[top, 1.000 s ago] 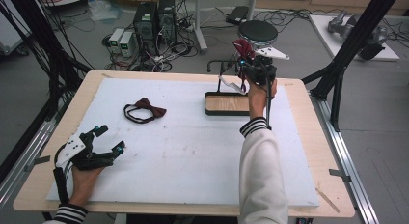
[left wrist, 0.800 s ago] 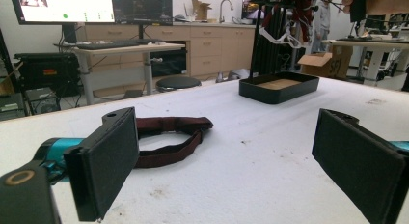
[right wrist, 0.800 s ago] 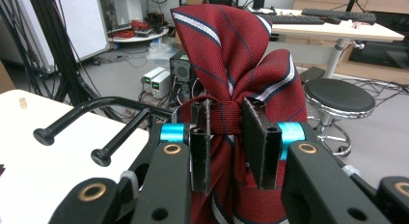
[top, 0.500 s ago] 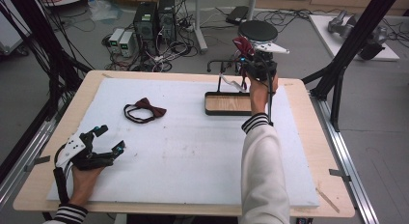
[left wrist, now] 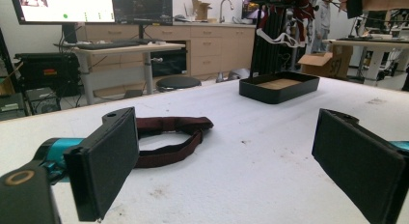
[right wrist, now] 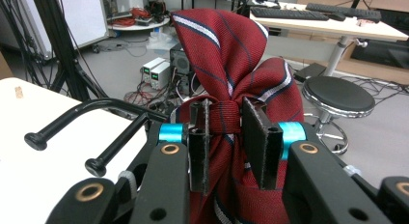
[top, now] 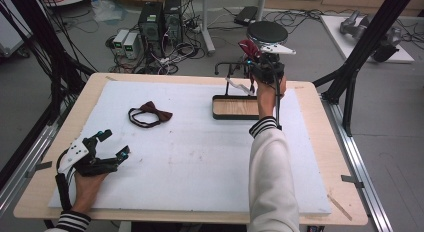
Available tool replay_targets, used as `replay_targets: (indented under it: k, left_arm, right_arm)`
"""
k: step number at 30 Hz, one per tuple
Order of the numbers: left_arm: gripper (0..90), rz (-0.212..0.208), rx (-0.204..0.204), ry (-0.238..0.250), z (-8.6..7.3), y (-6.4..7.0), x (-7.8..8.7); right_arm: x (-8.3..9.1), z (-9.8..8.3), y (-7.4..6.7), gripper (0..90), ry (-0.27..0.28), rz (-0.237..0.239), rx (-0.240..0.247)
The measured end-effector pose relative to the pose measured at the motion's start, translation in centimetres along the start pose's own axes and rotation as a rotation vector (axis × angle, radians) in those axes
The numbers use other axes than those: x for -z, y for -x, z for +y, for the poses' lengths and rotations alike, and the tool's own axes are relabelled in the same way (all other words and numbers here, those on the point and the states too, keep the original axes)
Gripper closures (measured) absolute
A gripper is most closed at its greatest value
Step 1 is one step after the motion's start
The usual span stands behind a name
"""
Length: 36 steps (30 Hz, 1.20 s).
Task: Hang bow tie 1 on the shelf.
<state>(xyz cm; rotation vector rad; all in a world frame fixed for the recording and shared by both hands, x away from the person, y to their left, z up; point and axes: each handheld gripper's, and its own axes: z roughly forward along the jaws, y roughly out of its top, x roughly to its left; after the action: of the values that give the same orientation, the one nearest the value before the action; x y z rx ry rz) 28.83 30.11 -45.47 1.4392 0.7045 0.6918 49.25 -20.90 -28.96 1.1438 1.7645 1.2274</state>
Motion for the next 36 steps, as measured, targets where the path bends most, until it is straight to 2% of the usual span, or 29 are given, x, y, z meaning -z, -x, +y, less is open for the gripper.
replay_targets:
  k: [12,20,24,26,28,30,36]
  left_arm:
    - [9.7,-0.002,-0.006,-0.003,0.0,0.0,0.0]
    - [9.7,-0.002,-0.006,-0.002,0.0,0.0,0.0]
    - [9.7,-0.002,-0.007,-0.003,0.0,0.0,0.0]
    - [9.7,-0.002,-0.007,-0.003,0.0,0.0,0.0]
    - [9.7,-0.001,-0.008,-0.002,0.0,0.0,0.0]
    - [9.6,-0.001,-0.009,-0.002,0.0,0.0,0.0]
    - [9.7,-0.001,-0.012,-0.001,0.0,0.1,0.0]
  right_arm:
    - [0.4,0.1,-0.1,69.4,-0.027,-0.018,0.030]
    - [0.8,0.0,0.1,63.8,-0.024,-0.020,0.016]
    - [1.2,0.2,0.1,54.0,-0.007,-0.002,-0.009]
    - [1.4,0.3,0.1,42.5,0.000,0.004,-0.017]
    - [1.6,0.3,0.1,37.3,-0.004,0.033,-0.027]
    - [1.8,0.3,0.1,30.7,-0.007,0.037,-0.022]
    - [2.8,0.7,0.2,21.8,0.027,0.081,-0.058]
